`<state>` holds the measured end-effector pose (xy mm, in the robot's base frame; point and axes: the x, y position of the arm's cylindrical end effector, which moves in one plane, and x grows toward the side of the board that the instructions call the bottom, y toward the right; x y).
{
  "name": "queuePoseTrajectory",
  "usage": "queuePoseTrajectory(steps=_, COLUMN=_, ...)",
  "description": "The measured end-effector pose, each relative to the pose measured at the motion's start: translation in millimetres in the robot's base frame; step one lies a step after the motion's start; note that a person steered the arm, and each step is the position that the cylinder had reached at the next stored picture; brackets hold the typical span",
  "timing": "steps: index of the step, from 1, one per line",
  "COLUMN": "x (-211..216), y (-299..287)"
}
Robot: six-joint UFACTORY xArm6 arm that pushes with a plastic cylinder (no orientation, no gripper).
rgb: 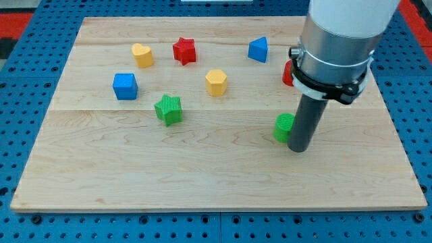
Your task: Push the green star towards the green circle
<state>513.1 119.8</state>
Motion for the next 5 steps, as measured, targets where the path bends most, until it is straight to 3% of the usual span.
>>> queuePoseTrajectory(steps=3, x=-26, y=-5)
queuePoseTrajectory(steps=4, x=6, y=-29)
queuePoseTrajectory(steps=5, x=6, y=-107)
